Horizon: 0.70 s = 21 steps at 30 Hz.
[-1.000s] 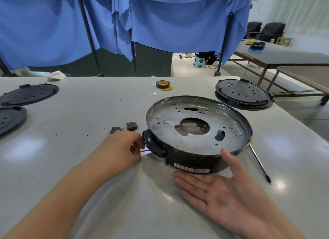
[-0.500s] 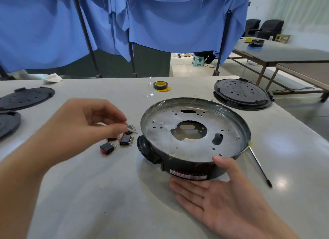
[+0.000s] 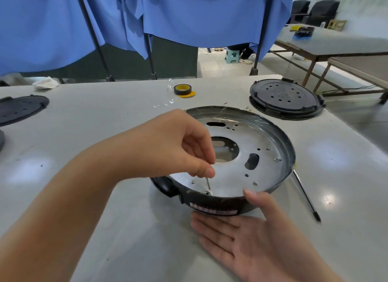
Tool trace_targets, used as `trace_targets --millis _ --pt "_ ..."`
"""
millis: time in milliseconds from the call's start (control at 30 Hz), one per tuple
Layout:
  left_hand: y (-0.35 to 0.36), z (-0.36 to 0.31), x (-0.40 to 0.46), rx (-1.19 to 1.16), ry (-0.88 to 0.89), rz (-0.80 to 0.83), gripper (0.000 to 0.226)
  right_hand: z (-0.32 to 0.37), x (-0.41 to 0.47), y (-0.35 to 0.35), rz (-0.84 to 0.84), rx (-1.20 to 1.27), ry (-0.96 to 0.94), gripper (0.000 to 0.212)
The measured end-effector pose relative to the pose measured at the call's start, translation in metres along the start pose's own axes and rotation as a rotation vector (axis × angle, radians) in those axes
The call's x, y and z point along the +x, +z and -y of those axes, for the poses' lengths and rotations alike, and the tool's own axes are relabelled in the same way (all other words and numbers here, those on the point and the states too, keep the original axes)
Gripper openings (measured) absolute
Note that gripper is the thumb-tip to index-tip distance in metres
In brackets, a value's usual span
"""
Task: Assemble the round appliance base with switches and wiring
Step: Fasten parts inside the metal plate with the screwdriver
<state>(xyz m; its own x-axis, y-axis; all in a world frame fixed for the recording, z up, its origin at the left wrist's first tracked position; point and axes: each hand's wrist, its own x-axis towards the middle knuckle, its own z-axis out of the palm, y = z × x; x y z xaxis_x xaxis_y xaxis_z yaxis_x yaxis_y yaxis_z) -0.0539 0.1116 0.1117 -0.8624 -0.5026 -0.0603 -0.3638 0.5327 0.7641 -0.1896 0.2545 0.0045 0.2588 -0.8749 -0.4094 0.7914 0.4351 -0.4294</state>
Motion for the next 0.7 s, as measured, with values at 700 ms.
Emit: trace_targets --millis 700 --pt "0.015 0.011 0.005 0.202 -0.044 0.031 0.018 -0.001 -0.002 0.003 -0.002 0.005 -0.012 0.091"
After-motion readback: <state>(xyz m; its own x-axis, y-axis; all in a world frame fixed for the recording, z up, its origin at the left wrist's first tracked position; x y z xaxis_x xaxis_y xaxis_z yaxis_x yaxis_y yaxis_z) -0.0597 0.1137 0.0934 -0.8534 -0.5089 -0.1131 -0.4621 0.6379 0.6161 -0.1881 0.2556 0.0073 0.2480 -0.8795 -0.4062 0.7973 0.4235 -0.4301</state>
